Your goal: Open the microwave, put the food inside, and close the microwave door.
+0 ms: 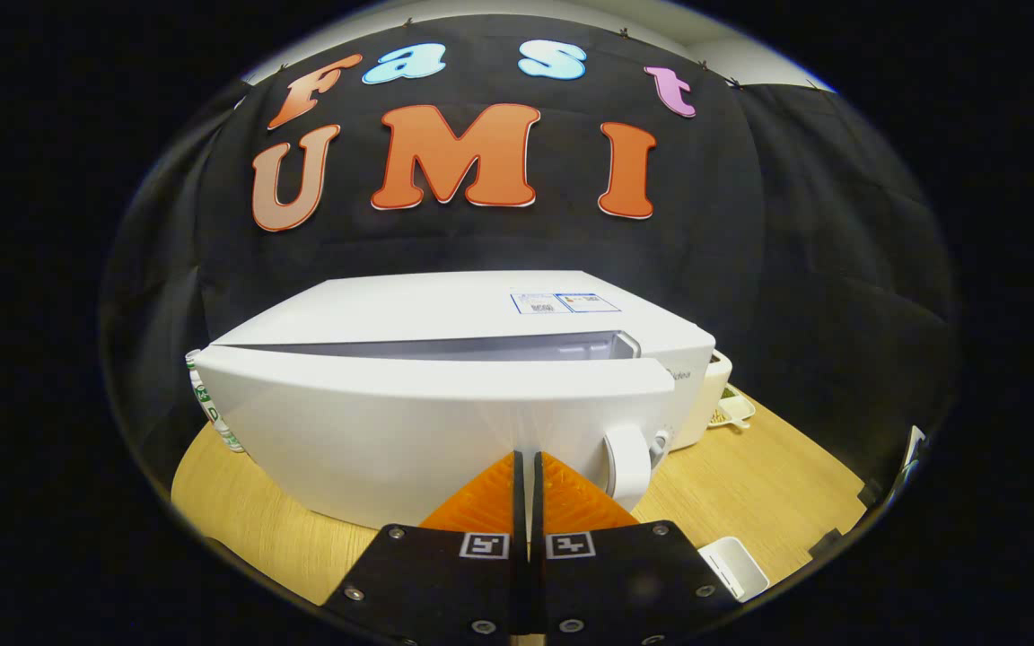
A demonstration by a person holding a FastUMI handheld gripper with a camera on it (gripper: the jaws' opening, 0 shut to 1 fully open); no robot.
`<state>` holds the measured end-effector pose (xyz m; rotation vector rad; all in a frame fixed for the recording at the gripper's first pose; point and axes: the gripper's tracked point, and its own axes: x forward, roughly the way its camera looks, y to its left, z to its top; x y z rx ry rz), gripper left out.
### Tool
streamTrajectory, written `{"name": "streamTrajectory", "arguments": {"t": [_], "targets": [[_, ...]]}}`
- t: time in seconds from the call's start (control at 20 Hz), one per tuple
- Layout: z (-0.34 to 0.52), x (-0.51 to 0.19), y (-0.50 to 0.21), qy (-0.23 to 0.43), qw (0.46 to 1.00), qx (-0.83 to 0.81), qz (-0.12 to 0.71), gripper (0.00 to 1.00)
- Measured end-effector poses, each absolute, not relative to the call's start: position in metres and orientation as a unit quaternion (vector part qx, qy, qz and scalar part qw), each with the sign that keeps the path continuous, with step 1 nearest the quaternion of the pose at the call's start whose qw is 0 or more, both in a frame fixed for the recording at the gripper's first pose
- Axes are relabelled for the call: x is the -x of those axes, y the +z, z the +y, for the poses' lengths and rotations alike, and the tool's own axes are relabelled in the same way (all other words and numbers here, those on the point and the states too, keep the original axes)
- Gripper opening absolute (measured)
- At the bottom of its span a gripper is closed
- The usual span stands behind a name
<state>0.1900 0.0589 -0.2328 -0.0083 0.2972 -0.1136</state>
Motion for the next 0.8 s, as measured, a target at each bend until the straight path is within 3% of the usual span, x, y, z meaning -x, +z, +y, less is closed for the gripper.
{"name": "streamTrajectory", "arguments": {"t": [0.55, 0.8], "targets": [[0.062, -0.211, -0.231, -0.054, 0.989, 0.008, 0.136, 0.0], [0.054, -0.193, -0.179, -0.045, 0.992, -0.017, 0.115, 0.01]]}}
